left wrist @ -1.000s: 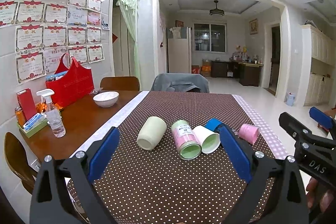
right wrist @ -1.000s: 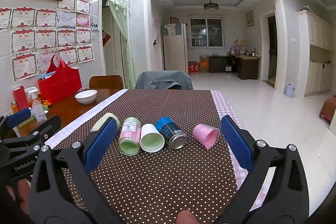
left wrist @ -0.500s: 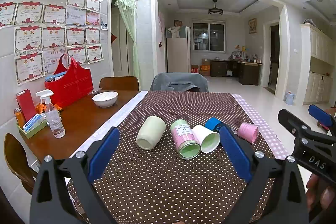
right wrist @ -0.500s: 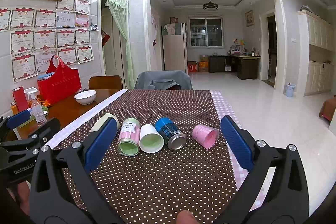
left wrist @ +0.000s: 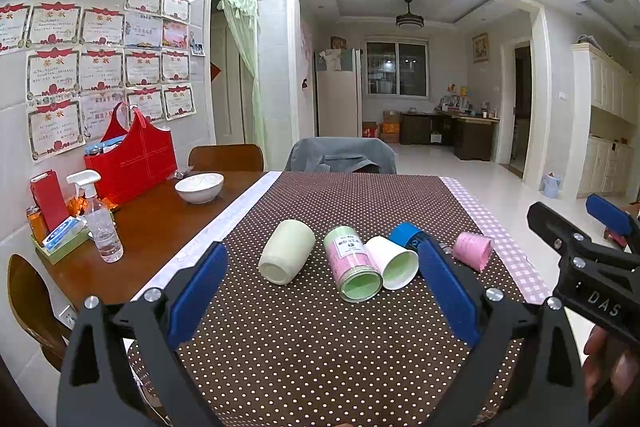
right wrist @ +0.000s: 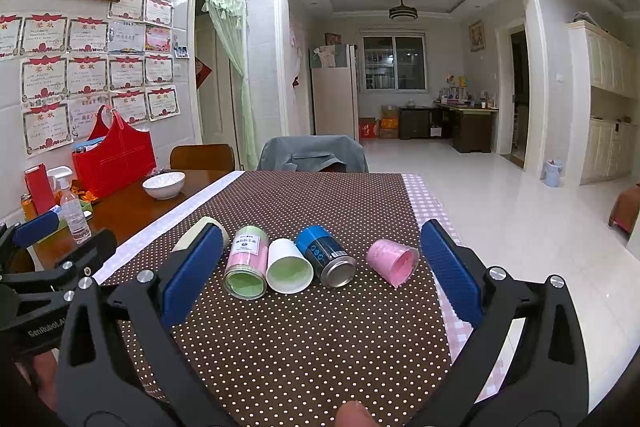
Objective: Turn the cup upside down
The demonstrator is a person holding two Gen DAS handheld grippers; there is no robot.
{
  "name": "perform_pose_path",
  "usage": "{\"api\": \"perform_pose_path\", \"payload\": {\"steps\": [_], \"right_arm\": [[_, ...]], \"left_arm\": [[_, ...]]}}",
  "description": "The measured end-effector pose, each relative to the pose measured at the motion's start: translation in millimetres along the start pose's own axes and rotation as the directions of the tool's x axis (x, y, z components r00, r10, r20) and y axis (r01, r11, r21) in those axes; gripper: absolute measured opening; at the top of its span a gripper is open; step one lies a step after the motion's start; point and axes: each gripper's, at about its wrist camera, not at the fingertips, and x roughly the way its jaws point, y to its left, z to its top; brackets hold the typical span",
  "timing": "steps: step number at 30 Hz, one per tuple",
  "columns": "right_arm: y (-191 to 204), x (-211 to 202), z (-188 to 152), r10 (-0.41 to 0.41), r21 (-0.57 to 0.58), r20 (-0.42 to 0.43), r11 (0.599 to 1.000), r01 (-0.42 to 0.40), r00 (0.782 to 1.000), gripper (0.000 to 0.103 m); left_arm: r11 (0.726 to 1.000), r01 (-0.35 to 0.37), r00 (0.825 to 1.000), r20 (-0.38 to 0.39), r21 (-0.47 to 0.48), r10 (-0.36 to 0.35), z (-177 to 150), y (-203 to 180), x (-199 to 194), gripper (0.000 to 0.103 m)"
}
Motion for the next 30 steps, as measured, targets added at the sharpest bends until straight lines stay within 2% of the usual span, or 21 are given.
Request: {"api": "perform_pose_path", "payload": {"steps": [15,24,30], "right_arm": [[-9.2,23.9,-0.3,0.013,-0.011,-0.057,1.000,-0.014,0.998,0.097],[-35.1,61.0,-2.0,-0.014,-0.016,-0.131,1.000,0.012,0.991,0.097],[-59.4,87.6,-4.1,-0.054,-0.002,-0.185,0.999,0.054,0.981,0.097]], "left_arm": [[0.999,0.032,0.996,-0.080,0.019,-0.030,-7.0,-7.3,31.2,0.094],[0.999,0.042,0.984,-0.172,0.028,-0.036,-9.5,-8.9,86.0,0.094],[0.996,0.080,0.964,-0.257,0.041,-0.067,-5.5,-18.7,134.2,0.094]]}}
